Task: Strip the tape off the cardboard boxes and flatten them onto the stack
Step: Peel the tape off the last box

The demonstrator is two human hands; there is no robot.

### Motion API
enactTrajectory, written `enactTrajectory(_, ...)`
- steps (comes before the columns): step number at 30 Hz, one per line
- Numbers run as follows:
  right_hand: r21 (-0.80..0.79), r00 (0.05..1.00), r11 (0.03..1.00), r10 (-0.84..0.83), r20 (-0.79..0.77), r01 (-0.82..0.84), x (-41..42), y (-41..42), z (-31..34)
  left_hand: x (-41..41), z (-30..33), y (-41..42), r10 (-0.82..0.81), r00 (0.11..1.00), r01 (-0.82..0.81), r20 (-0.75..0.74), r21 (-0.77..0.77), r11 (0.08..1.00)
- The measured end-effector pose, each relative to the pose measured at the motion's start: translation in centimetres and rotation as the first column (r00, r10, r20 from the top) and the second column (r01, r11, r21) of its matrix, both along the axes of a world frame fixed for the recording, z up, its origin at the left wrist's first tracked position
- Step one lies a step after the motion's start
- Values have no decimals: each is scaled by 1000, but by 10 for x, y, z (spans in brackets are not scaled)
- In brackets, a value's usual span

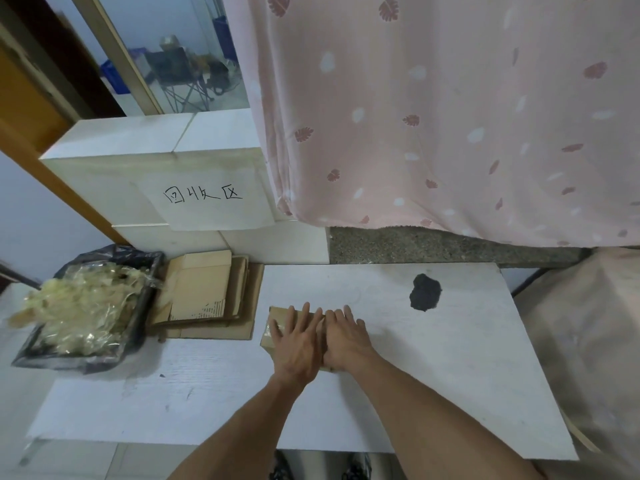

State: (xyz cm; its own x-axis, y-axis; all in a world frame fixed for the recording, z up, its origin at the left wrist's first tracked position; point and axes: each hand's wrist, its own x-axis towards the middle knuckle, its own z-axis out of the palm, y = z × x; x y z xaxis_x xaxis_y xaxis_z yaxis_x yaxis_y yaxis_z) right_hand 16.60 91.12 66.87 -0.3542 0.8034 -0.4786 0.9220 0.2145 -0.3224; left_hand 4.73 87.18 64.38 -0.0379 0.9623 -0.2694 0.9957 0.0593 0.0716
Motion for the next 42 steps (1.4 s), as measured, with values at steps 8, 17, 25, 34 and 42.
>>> enactTrajectory(8,71,995,997,-40,95,33,0,-6,3,-41,13,-8,359,932,-359,53,-4,933)
enactTrajectory(17,184,984,980,37,175,-70,-34,-11,5,-27,0,-15,394,909,-394,134,-26,919)
enactTrajectory(25,179,995,984,-9,102,-10,-75,-24,-2,-64,6,-23,344,937,-345,59,9,938)
enactTrajectory(34,212,969,977,-39,246,-14,-39,-28,-6,-151,19,-17,607,776,-609,171,-44,792)
enactTrajectory(42,193,900,964,-241,363,180,-13,-41,-5,-150,7,-28,798,600,-786,60,-140,602)
